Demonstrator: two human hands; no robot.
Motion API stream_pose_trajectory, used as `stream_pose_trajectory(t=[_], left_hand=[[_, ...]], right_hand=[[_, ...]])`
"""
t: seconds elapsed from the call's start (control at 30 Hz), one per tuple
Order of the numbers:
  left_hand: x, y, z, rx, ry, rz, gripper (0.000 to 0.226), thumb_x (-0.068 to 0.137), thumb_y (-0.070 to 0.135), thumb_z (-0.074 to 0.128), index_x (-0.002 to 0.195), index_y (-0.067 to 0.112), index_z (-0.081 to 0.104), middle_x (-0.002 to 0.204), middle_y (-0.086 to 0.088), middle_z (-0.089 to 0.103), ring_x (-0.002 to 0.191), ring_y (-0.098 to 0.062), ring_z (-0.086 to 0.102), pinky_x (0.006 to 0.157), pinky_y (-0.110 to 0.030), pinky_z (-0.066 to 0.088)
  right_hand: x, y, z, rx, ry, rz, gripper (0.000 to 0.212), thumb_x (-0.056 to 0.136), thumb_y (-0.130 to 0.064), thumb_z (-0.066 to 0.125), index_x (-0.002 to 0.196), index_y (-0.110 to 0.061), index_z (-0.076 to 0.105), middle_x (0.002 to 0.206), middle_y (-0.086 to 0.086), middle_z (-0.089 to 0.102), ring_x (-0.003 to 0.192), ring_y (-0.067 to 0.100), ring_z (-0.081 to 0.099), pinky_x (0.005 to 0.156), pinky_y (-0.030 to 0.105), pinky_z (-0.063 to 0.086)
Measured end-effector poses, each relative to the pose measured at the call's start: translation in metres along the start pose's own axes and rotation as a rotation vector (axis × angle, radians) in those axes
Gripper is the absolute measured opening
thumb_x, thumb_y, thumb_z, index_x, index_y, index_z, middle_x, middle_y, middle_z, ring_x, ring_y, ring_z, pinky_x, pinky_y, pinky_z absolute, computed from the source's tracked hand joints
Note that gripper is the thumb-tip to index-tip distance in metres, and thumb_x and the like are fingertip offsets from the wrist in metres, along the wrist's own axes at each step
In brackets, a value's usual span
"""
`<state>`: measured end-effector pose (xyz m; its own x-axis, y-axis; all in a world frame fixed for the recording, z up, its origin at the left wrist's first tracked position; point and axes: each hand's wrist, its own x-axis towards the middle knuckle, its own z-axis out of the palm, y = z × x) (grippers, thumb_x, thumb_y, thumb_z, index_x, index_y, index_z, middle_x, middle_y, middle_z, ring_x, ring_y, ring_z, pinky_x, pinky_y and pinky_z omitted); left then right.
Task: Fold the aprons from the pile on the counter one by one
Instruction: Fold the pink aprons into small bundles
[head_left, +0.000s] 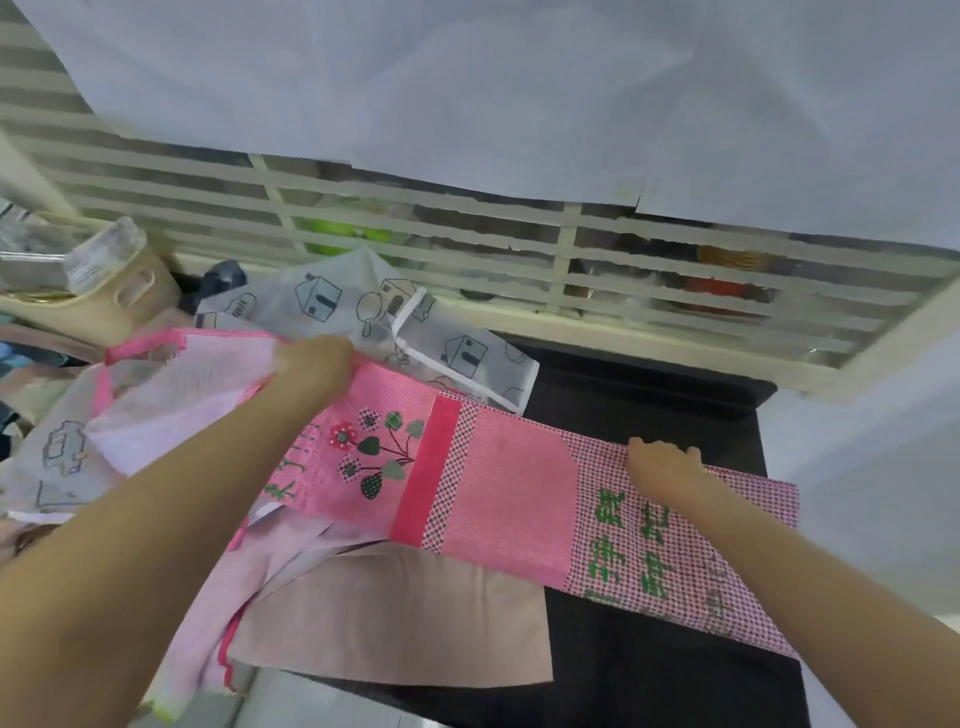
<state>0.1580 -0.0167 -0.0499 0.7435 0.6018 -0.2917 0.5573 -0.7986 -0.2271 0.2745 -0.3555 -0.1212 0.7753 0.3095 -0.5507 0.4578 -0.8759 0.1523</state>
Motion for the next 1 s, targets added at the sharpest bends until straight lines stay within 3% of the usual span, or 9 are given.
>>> stream_pose_trajectory(t=[0.13, 0.27, 0.37, 0.6, 0.73, 0.87, 1.0], left_hand=[[0.009, 0.006, 0.008, 0.042, 0.099, 0.113, 0.035, 0.100, 0.028, 0.036, 0.126, 0.010, 0.050, 0.119, -0.011, 0.054, 0.113, -0.029, 0.050, 0.097, -0.040, 0.041], [0.012, 0.009, 0.010, 0.027, 0.161, 0.132, 0.043, 0.097, 0.018, 0.042, 0.139, 0.014, 0.034, 0.133, -0.011, 0.045, 0.122, -0.029, 0.043, 0.100, -0.041, 0.038], [0.014, 0.008, 0.010, 0.164, 0.093, 0.234, 0.042, 0.101, 0.022, 0.035, 0.142, 0.019, 0.033, 0.141, -0.004, 0.041, 0.126, -0.026, 0.037, 0.100, -0.040, 0.035], [0.017, 0.003, 0.012, 0.226, -0.043, 0.285, 0.031, 0.099, 0.030, 0.034, 0.121, 0.017, 0.054, 0.124, -0.001, 0.051, 0.120, -0.022, 0.035, 0.099, -0.039, 0.029], [0.020, 0.001, 0.006, 0.187, -0.138, 0.332, 0.025, 0.097, 0.032, 0.041, 0.104, 0.016, 0.059, 0.107, -0.001, 0.053, 0.116, -0.022, 0.039, 0.097, -0.036, 0.032], [0.025, -0.006, -0.003, 0.023, -0.182, 0.320, 0.018, 0.094, 0.029, 0.050, 0.097, 0.015, 0.061, 0.093, 0.000, 0.053, 0.093, -0.018, 0.051, 0.078, -0.027, 0.039], [0.031, -0.022, -0.026, -0.130, -0.187, 0.286, 0.014, 0.090, 0.025, 0.060, 0.081, 0.015, 0.058, 0.081, -0.001, 0.057, 0.077, -0.018, 0.052, 0.059, -0.024, 0.035]], right_hand=[[0.013, -0.009, -0.002, 0.043, 0.094, -0.089, 0.039, 0.100, -0.030, 0.037, 0.136, -0.013, 0.040, 0.139, 0.012, 0.035, 0.129, 0.029, 0.035, 0.105, 0.045, 0.032], [0.021, -0.029, -0.010, 0.244, 0.043, -0.244, 0.040, 0.097, -0.033, 0.046, 0.130, -0.012, 0.048, 0.139, 0.011, 0.035, 0.126, 0.027, 0.037, 0.104, 0.042, 0.037], [0.024, -0.043, -0.016, 0.324, 0.039, -0.269, 0.033, 0.098, -0.029, 0.046, 0.124, -0.010, 0.052, 0.132, 0.012, 0.041, 0.120, 0.027, 0.042, 0.102, 0.043, 0.040], [0.024, -0.042, -0.005, 0.391, -0.066, -0.284, 0.012, 0.096, -0.025, 0.047, 0.090, -0.016, 0.053, 0.112, 0.003, 0.038, 0.097, 0.019, 0.049, 0.094, 0.038, 0.041], [0.017, -0.038, -0.004, 0.518, -0.131, -0.377, 0.011, 0.093, -0.023, 0.054, 0.086, -0.014, 0.055, 0.090, -0.002, 0.048, 0.074, 0.009, 0.048, 0.067, 0.020, 0.042], [0.013, -0.040, -0.004, 0.539, -0.166, -0.404, 0.018, 0.093, -0.022, 0.053, 0.076, -0.017, 0.048, 0.076, -0.004, 0.050, 0.065, 0.007, 0.045, 0.056, 0.017, 0.035], [0.010, -0.047, -0.007, 0.562, -0.124, -0.396, 0.025, 0.098, -0.022, 0.045, 0.074, -0.016, 0.039, 0.074, -0.003, 0.043, 0.062, 0.007, 0.036, 0.055, 0.019, 0.030]])
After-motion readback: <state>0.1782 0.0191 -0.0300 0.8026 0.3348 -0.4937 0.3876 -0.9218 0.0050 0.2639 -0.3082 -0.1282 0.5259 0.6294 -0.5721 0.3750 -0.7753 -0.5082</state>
